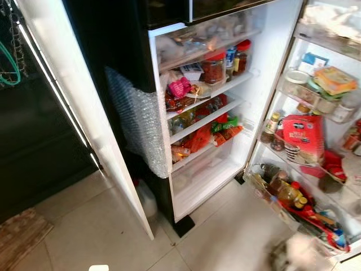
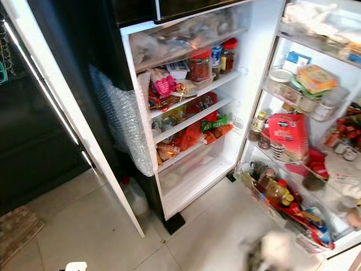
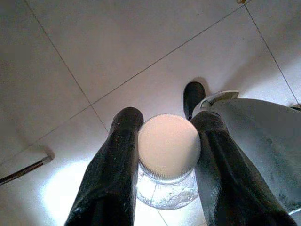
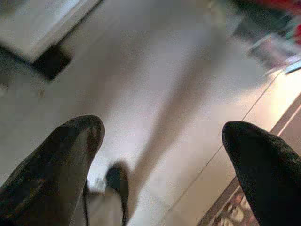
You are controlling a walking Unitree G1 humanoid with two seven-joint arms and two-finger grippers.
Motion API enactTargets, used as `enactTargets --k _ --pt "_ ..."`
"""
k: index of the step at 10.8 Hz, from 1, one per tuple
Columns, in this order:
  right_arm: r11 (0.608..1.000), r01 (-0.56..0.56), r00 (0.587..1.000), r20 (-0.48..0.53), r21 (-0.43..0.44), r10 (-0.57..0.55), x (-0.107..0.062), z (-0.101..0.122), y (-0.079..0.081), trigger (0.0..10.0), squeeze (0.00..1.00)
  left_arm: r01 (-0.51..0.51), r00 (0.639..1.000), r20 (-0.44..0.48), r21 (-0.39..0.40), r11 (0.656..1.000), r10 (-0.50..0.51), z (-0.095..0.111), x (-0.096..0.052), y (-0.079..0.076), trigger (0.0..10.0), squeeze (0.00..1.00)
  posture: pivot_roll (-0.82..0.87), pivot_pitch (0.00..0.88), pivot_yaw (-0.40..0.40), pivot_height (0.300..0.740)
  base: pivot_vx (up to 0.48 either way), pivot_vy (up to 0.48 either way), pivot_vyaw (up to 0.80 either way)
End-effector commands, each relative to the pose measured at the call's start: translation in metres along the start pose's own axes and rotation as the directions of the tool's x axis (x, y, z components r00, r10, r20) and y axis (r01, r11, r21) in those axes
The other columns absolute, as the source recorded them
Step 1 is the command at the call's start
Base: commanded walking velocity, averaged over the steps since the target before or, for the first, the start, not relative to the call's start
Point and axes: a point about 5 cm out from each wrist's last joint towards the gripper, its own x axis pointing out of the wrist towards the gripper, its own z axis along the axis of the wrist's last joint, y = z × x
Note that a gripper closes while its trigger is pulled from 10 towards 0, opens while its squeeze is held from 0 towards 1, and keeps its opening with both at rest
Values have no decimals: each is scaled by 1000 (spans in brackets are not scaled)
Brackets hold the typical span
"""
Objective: Restocking fridge
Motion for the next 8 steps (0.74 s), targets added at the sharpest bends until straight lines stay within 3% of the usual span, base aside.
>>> enactTargets --k 1,3,7,8 --pt "998 -35 998 -49 -43 33 -1 -11 6 10000 0 -7 1000 -1 -14 1000 7 -2 0 1 10000 0 -79 0 2 740 0 0 0" --pt "995 -94 989 -118 -37 89 -4 -26 13 10000 0 -10 1000 -4 6 1000 10 -3 -1 3 10000 0 -84 0 9 740 0 0 0" --pt "995 -56 994 -95 -84 48 -2 -15 6 10000 0 0 1000 -11 21 1000 0 -4 -1 4 10000 0 -104 0 23 740 0 0 0" --pt "994 -44 995 -93 -102 34 -2 -14 4 10000 0 5 1000 -12 32 999 -5 -4 -1 3 10000 0 -103 0 23 740 0 -251 800"
